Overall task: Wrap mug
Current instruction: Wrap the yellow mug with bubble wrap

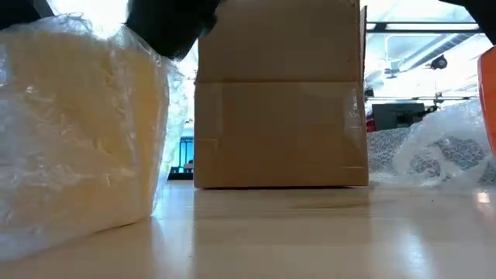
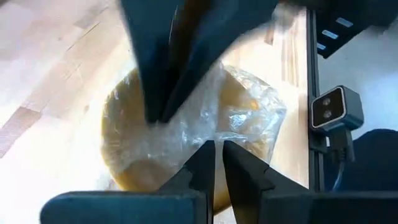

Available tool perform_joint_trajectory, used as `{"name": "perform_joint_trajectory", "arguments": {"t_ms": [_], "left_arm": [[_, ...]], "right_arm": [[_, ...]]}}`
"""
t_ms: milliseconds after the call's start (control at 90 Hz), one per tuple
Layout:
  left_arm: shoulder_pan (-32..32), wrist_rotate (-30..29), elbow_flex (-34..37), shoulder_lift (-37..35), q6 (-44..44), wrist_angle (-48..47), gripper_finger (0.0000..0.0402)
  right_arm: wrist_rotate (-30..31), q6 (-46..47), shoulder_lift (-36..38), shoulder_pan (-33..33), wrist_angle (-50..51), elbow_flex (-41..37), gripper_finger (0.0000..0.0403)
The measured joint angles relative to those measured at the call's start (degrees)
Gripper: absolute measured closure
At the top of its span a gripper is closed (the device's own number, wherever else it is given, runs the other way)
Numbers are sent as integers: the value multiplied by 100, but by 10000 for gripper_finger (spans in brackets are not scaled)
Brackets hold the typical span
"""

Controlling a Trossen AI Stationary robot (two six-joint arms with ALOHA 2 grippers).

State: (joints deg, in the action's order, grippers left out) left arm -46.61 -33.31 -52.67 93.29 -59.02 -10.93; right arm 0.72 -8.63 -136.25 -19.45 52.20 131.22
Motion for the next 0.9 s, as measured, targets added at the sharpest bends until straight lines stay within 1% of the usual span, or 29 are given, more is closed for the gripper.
{"name": "perform_joint_trajectory", "arguments": {"t_ms": [133,256,333,422,589,700,822,900], "left_arm": [[0,-37,6,-67,11,-15,381],[-2,-134,11,-87,26,-49,381],[-4,-174,16,-107,24,-55,381],[0,-175,20,-122,20,-43,381],[0,-239,31,-161,-55,-30,381],[2,-170,-34,-316,-65,-110,381],[0,-181,-174,-514,199,64,381],[-7,-328,-99,-421,313,81,381]], "right_arm": [[-339,379,16,-167,190,64,401],[-352,825,-64,-306,-294,34,401],[-176,1047,-166,-315,-517,-46,401],[-35,1076,-319,-249,-597,-75,401],[-20,1016,-497,-143,-672,-64,401],[-9,884,-556,-126,-785,-63,401],[12,864,-578,-87,-945,-73,401],[69,846,-583,-84,-961,-77,401]]}}
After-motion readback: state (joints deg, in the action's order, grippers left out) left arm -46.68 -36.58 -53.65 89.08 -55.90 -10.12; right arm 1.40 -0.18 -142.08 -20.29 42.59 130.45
